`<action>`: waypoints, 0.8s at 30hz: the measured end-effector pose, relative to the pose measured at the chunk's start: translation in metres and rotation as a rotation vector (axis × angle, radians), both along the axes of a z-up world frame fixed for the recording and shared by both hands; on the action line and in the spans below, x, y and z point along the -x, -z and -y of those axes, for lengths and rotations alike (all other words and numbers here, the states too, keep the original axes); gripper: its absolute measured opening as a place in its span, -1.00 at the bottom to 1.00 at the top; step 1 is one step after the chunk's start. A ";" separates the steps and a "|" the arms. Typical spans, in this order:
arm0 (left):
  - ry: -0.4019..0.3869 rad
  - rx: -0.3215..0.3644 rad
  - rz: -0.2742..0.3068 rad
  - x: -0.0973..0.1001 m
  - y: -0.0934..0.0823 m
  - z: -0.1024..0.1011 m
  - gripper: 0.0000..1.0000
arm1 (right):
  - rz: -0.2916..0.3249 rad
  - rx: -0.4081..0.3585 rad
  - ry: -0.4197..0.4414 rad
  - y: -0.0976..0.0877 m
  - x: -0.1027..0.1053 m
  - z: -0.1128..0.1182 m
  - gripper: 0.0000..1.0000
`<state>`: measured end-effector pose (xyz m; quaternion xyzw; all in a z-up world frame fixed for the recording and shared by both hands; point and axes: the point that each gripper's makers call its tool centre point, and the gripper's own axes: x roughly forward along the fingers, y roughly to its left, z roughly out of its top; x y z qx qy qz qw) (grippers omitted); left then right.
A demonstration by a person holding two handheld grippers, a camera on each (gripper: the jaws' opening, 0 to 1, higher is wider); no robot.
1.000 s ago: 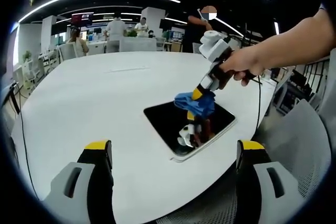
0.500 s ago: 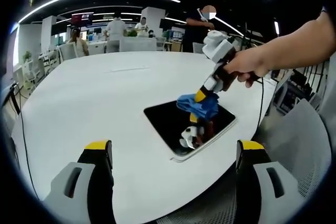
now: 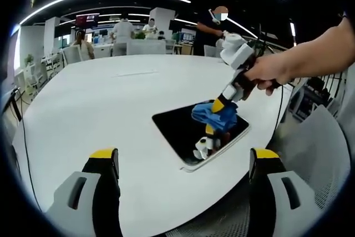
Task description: Wipe the mirror surface with the cleaning cloth until all visible marks leave the cleaned area.
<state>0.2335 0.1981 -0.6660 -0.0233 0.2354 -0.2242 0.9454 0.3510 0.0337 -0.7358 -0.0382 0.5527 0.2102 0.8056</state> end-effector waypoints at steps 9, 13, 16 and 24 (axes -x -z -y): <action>-0.006 -0.002 0.002 0.000 0.000 -0.001 0.93 | -0.019 -0.021 0.025 0.001 0.011 0.003 -0.94; -0.002 -0.010 0.002 0.000 0.000 0.000 0.93 | -0.025 -0.028 0.029 0.002 0.016 0.004 -0.94; 0.008 -0.018 -0.001 0.000 0.001 0.002 0.93 | -0.027 -0.034 0.032 0.002 0.021 0.005 -0.94; 0.018 -0.028 -0.002 0.001 0.001 0.002 0.93 | -0.027 -0.041 0.038 0.003 0.027 0.006 -0.94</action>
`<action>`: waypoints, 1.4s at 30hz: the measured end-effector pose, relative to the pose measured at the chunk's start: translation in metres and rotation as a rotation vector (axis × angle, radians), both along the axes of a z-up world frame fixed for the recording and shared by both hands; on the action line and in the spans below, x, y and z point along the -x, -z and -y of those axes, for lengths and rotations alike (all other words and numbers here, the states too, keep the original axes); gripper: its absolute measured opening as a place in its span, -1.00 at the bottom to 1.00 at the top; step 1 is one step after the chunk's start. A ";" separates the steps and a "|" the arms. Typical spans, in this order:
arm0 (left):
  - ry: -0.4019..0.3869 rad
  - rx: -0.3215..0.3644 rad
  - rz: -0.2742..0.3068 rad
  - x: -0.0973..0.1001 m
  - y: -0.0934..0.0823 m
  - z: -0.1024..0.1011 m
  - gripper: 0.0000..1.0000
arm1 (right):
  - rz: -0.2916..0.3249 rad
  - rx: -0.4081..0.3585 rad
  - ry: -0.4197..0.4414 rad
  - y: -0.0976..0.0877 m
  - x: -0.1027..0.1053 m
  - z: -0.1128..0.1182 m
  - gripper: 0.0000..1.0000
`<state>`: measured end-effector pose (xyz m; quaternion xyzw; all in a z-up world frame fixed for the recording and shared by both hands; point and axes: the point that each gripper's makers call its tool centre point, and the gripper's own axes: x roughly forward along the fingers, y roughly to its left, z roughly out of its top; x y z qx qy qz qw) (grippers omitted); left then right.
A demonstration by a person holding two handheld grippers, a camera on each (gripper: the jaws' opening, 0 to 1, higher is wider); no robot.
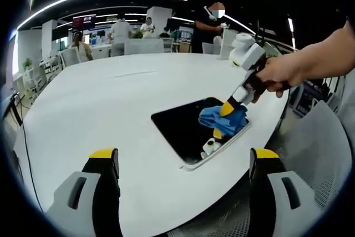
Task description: Wipe the mirror surface with the cleaning cloth until all visible marks leave the cleaned area.
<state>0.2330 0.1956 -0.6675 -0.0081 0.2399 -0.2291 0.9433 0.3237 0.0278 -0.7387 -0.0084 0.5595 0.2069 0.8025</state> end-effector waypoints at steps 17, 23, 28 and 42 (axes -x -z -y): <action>-0.028 0.020 0.002 0.002 -0.001 -0.006 0.94 | -0.014 -0.045 0.039 -0.002 0.029 0.005 -0.93; -0.034 0.019 0.007 0.001 -0.002 -0.005 0.96 | -0.018 -0.053 0.037 0.001 0.034 0.006 -0.93; -0.037 0.015 0.011 0.001 -0.002 -0.006 0.95 | -0.011 -0.060 0.031 0.001 0.037 0.007 -0.93; -0.034 0.018 0.005 0.001 -0.002 -0.005 0.95 | -0.010 -0.068 0.021 -0.001 0.050 0.009 -0.93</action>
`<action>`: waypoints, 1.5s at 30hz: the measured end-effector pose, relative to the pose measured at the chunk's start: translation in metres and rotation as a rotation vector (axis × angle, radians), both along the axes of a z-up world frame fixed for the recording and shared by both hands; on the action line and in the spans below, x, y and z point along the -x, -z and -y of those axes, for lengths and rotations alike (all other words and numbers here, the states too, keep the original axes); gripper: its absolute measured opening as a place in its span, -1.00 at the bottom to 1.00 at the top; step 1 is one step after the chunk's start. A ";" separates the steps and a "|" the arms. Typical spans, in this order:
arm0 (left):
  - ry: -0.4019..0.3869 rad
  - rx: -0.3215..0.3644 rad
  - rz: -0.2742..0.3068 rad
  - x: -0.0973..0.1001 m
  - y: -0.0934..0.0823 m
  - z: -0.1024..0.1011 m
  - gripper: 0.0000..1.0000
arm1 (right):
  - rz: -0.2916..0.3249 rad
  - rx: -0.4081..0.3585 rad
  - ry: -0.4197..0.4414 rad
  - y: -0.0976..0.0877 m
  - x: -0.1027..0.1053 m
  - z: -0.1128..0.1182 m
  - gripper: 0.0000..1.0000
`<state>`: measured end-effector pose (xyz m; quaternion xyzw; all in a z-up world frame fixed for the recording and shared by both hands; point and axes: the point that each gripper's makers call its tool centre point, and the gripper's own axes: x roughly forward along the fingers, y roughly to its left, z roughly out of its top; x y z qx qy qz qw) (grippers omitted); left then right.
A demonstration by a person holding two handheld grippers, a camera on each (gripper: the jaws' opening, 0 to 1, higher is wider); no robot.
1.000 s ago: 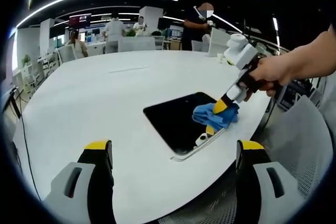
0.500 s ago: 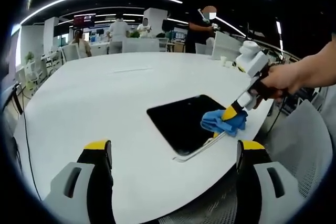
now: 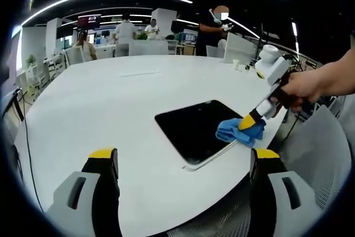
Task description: Wipe the mirror surface with the cleaning cloth until all visible marks leave the cleaned area.
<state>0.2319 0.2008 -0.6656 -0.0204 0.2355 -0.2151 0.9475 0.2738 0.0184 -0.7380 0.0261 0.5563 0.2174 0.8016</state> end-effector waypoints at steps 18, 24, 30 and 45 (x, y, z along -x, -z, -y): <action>-0.016 -0.001 0.005 -0.001 -0.001 -0.001 0.98 | 0.025 0.010 -0.052 -0.002 0.003 0.003 -0.92; -0.015 0.003 0.003 -0.001 -0.001 0.000 0.98 | 0.025 0.007 -0.050 -0.001 0.001 0.010 -0.92; -0.014 0.007 -0.003 -0.001 0.000 0.000 0.98 | 0.026 0.004 -0.032 0.000 -0.001 0.020 -0.92; -0.004 -0.005 -0.010 0.000 0.001 0.000 0.98 | 0.031 0.007 -0.005 -0.003 -0.003 0.037 -0.92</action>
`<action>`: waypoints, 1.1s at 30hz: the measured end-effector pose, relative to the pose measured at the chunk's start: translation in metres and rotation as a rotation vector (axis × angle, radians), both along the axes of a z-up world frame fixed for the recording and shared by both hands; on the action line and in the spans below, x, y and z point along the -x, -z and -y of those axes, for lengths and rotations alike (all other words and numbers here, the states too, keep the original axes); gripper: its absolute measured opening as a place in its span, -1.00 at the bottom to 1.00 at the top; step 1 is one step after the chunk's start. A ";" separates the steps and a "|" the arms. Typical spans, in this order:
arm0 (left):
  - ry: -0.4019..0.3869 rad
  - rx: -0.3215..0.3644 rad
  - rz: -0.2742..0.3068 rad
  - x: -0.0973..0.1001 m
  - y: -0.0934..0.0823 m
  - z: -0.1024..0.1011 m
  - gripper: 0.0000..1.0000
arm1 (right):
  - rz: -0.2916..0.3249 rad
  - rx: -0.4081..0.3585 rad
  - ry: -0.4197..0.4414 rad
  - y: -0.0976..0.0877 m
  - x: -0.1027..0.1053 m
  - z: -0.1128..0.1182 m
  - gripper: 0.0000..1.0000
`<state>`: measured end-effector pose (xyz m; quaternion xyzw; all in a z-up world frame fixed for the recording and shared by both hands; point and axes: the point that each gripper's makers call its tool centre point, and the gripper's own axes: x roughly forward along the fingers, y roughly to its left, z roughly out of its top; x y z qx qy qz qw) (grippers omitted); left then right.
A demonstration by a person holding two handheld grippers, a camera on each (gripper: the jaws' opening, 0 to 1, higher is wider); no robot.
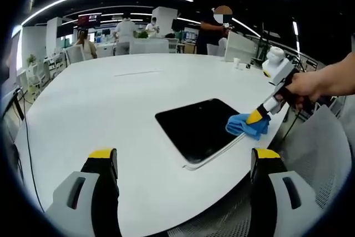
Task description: Wipe the mirror surface with the cleaning cloth until all visible marks leave the cleaned area.
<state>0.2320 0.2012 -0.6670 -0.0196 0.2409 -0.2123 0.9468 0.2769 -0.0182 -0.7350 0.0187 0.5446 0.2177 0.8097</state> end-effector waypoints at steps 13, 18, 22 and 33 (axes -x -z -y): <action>0.026 -0.014 -0.003 0.000 0.001 0.004 0.98 | 0.002 0.022 0.004 0.002 -0.006 0.015 -0.92; 0.015 -0.004 -0.001 0.000 0.000 0.003 0.98 | 0.004 0.024 -0.001 0.002 -0.007 0.015 -0.92; 0.024 -0.009 0.000 0.000 0.000 0.004 0.98 | 0.005 0.026 -0.003 0.001 -0.008 0.015 -0.92; 0.012 -0.005 0.007 -0.001 -0.001 0.002 0.98 | 0.003 0.036 0.000 0.002 -0.017 0.013 -0.92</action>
